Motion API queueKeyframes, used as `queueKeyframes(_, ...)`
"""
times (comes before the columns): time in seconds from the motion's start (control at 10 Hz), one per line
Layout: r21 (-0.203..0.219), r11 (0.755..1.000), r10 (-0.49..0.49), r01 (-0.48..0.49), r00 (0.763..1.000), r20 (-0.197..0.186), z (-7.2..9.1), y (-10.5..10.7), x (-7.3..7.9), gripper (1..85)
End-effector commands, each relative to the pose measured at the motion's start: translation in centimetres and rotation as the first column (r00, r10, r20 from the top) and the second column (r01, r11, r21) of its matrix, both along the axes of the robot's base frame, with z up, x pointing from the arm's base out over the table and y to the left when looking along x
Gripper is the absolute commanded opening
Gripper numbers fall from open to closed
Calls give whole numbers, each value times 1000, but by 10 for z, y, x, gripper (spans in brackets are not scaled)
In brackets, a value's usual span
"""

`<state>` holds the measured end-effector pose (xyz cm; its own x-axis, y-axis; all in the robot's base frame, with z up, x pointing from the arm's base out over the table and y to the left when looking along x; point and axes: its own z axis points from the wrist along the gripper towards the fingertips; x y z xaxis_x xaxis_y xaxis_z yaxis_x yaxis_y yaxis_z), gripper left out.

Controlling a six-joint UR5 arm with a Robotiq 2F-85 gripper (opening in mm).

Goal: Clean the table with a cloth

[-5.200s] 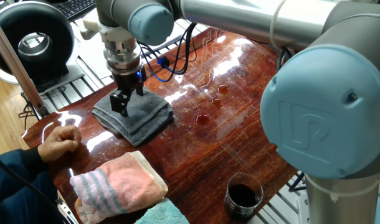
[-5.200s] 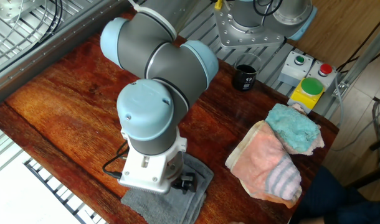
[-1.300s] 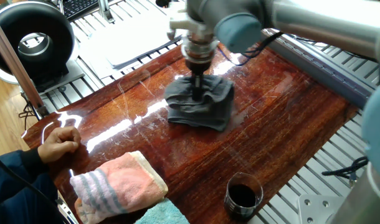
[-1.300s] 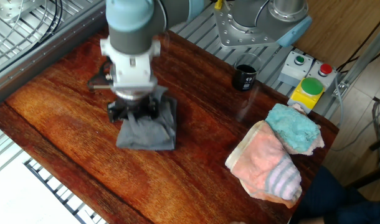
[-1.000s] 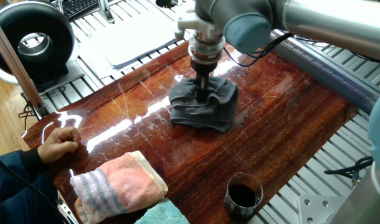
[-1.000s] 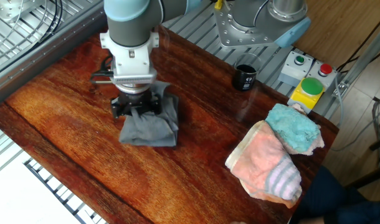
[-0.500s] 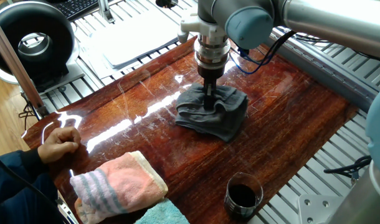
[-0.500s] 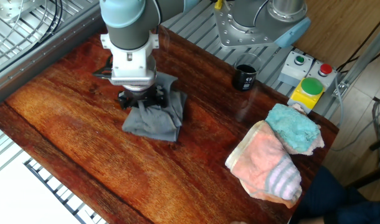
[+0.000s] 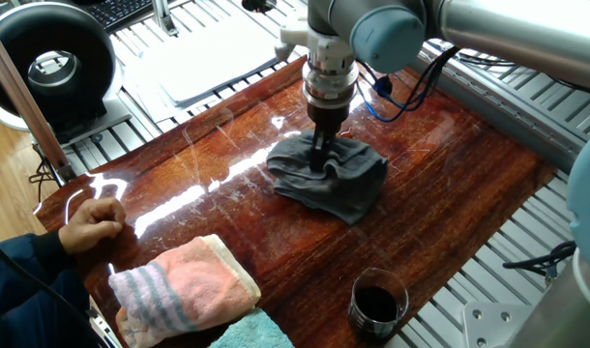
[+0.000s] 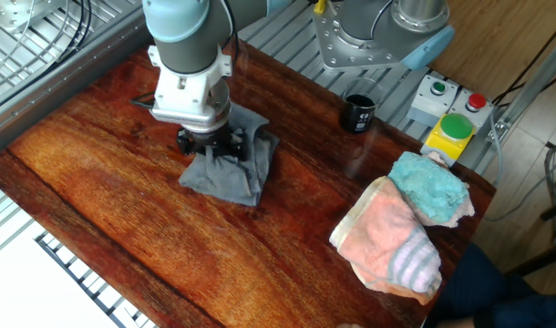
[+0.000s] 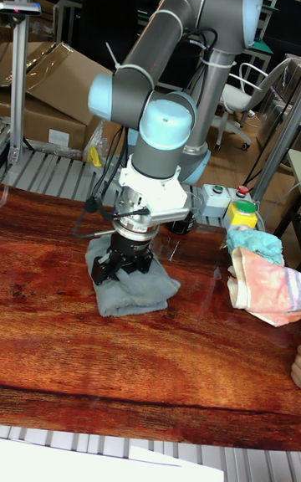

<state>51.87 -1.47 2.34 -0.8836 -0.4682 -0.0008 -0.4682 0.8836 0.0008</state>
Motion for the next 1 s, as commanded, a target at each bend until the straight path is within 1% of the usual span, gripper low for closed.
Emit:
queueKeyframes(0.0,22,1000,-7,6,997,75,2,4,20,10)
queueKeyframes(0.2,-9,998,62,-61,993,100,0,-23,24,10)
queueKeyframes(0.3,-38,992,121,-118,987,110,-2,-43,25,10)
queueKeyframes(0.4,-71,981,189,-182,975,118,-3,-62,27,10)
queueKeyframes(0.5,-101,969,236,-225,964,120,-4,-80,29,10)
queueKeyframes(0.6,-137,956,276,-260,954,120,-2,-96,31,10)
queueKeyframes(0.7,-186,935,326,-301,937,124,4,-114,37,10)
queueKeyframes(0.8,-242,909,377,-340,917,129,11,-130,44,10)
queueKeyframes(0.9,-318,869,437,-379,889,136,20,-148,56,10)
